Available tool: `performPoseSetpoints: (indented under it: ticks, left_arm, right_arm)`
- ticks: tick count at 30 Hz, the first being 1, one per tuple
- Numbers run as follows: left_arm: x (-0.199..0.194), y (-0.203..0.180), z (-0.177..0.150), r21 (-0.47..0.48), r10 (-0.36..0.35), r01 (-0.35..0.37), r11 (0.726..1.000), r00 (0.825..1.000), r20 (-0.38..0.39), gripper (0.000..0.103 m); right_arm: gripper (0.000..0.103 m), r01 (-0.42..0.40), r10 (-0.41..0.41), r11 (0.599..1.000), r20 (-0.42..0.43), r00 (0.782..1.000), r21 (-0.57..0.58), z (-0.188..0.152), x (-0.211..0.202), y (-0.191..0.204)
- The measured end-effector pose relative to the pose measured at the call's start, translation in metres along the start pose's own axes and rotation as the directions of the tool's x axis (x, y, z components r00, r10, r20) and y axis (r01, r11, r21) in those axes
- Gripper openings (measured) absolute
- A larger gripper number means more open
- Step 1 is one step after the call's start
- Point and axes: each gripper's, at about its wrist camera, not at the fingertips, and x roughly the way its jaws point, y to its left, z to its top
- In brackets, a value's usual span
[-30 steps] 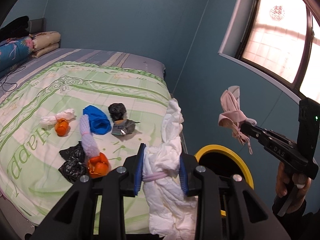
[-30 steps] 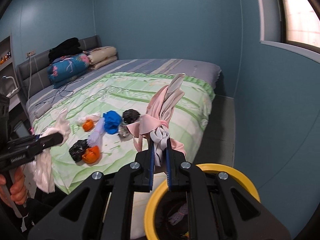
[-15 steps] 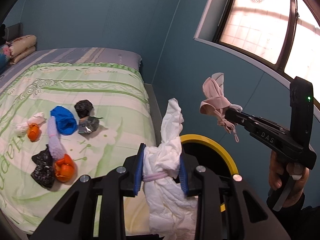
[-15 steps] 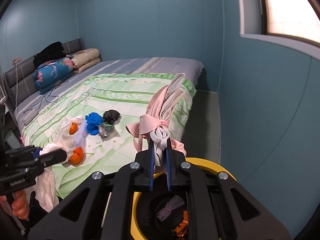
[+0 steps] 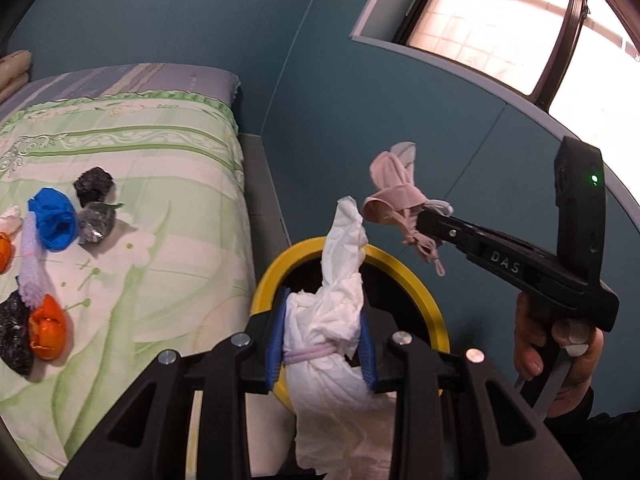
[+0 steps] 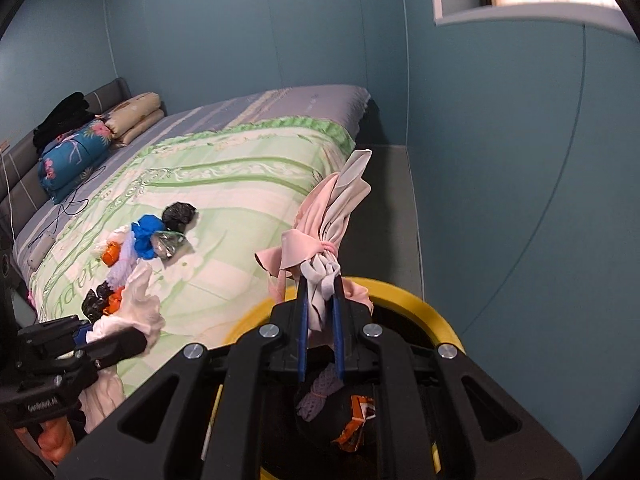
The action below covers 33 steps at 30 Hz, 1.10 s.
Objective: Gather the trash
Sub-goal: 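Carry both items over the yellow bin and open both tools to drop them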
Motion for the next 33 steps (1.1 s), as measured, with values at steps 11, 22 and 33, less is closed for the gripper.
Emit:
performPoseSetpoints:
  ticks: [11, 22, 33]
  left_arm:
    - [0.050, -0.022, -0.021, 0.031, -0.037, 0.042, 0.999, 0.992, -0.123, 0.029]
    - [0.049, -0.020, -0.023, 0.015, -0.036, 0.038, 0.999, 0.993, -0.110, 0.054]
    - [0.014, 0.000, -0.009, -0.010, 0.020, -0.020, 1.000, 0.999, -0.033, 0.057]
  right_arm:
    - [0.010, -0.001, 0.009, 0.996, -0.087, 0.996, 0.090, -0.012, 0.032, -0.030]
    - [0.034, 0.001, 0.014, 0.987, -0.090, 0.996, 0.159, -0.013, 0.036, -0.044]
    - [0.034, -0.008, 0.009, 0.987, -0.008, 1.000, 0.158, -0.002, 0.016, -0.044]
